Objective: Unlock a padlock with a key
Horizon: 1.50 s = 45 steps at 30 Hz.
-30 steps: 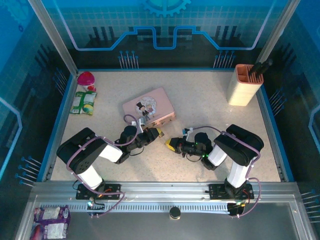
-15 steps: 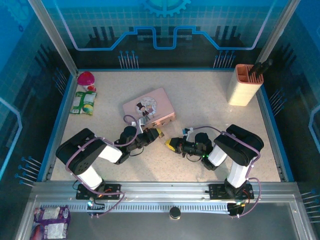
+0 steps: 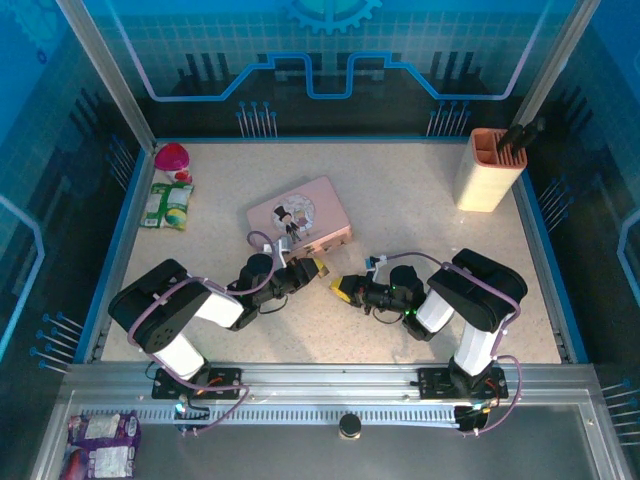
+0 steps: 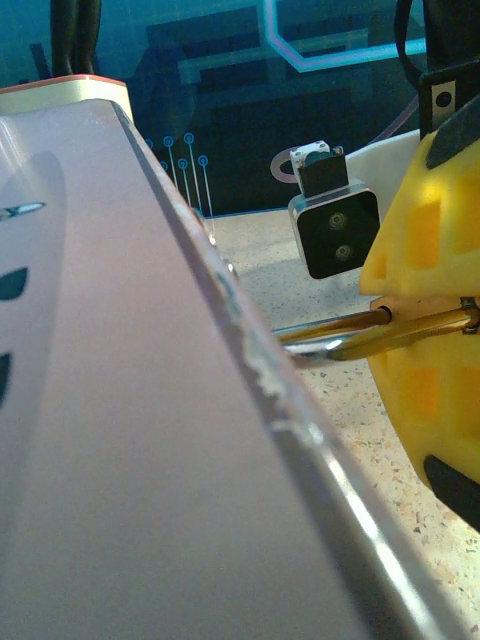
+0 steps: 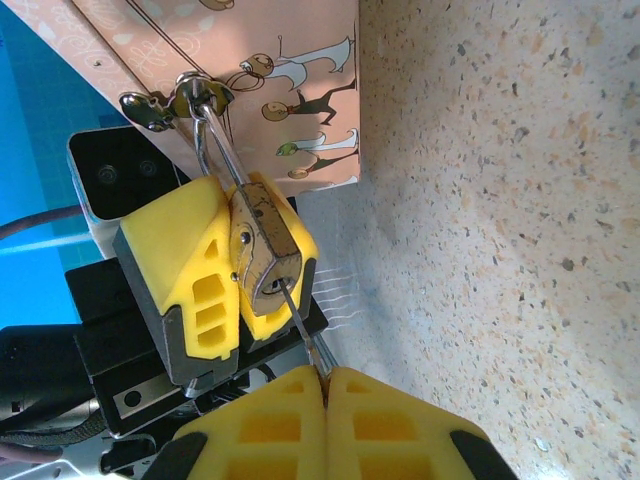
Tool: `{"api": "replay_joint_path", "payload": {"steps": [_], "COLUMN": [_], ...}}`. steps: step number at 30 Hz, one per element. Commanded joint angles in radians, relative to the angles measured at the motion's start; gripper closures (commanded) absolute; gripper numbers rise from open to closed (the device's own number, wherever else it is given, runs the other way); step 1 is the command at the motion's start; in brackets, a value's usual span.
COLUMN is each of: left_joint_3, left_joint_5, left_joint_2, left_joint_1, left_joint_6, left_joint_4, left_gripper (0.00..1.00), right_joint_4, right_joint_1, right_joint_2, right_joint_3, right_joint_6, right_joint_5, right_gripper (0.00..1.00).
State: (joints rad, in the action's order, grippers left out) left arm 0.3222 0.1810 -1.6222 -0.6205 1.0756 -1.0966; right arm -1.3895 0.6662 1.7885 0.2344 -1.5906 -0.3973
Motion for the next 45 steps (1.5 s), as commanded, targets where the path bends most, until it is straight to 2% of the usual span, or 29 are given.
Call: {"api": "replay_joint_path", "payload": {"steps": [1, 16, 25, 45], "left_joint_3": [0.006, 0.002, -0.006, -0.010], "left_joint_5": [0.039, 0.044, 0.039, 0.049], "left_joint_2": [0.038, 0.009, 0.034, -0.010], "left_joint_1": [-0.016, -0.016, -0.018, -0.018], "left_joint_6": [0.019, 0.036, 0.010, 0.031], "left_joint_4": [-0.160, -0.191, -0.144, -0.195], "left_gripper": [1.00, 1.00, 1.00, 1.00], "right_joint_4": [-0.033, -0.034, -0.032, -0.034], "right_joint_1": [0.000, -0.006, 0.000, -0.018], "right_joint_2": [0.019, -0.008, -0.013, -0.011], "right_joint_3": [0.007, 0.018, 0.030, 0.031], "right_joint_6": [-0.006, -0.016, -0.020, -0.026], "right_joint_5": [0.013, 0.012, 0.014, 0.011], "right_gripper": [1.00, 1.00, 1.00, 1.00]}}
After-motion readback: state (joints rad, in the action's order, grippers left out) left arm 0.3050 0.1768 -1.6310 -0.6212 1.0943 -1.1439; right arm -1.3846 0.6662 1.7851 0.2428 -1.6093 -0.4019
